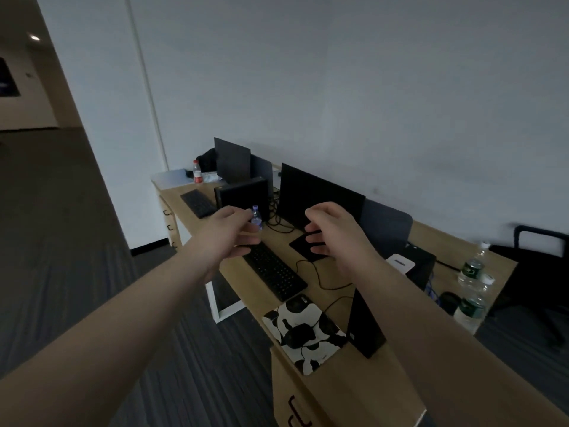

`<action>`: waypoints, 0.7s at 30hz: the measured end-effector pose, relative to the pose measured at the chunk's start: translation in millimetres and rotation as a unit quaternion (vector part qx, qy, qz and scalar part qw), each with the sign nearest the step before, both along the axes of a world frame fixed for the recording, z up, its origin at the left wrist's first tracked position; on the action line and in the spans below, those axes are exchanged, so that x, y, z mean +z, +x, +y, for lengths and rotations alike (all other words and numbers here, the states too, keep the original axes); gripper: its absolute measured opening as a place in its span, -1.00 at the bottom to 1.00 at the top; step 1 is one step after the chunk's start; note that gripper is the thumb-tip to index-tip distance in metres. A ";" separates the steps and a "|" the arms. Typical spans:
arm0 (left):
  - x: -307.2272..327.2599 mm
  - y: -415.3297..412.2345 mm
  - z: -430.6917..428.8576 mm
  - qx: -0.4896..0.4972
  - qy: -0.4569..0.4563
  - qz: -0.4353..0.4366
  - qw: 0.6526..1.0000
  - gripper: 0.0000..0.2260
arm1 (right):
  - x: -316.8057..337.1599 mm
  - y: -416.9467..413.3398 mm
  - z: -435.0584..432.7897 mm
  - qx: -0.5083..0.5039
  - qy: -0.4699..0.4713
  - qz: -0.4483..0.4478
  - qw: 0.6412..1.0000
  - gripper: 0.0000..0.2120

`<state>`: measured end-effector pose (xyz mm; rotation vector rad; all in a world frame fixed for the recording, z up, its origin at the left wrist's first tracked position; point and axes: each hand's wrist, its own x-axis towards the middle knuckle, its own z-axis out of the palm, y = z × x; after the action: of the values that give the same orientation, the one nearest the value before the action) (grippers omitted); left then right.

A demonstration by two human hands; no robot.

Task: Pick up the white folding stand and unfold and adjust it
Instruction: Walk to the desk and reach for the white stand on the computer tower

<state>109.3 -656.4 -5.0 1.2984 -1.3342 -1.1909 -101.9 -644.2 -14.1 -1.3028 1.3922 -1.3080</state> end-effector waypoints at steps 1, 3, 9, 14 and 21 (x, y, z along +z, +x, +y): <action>0.1 3.2 -14.3 -0.011 -0.002 0.001 1.000 -0.76 | -0.3 3.4 -9.1 -0.014 -0.001 0.000 1.000 -0.90; 2.8 9.1 -43.4 -0.034 0.001 0.007 0.999 -0.78 | 1.0 9.9 -25.3 -0.049 0.004 -0.012 0.999 -0.86; 10.7 3.0 -112.8 -0.137 0.024 0.016 0.990 -0.75 | -0.2 19.6 -47.0 -0.147 0.008 -0.035 0.988 -0.82; -10.8 -38.3 -135.8 -0.245 0.038 0.023 0.969 -0.74 | -3.0 -1.6 -29.0 -0.253 0.017 -0.023 0.967 -0.89; -15.9 -122.6 -145.8 -0.356 0.030 0.013 0.934 -0.69 | -1.6 -60.3 -9.1 -0.373 0.016 -0.037 0.927 -0.79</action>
<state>-13.4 -802.2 -20.8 0.8365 -1.8346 -1.7327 -162.2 -653.3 -15.7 -0.6856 1.9371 -1.7815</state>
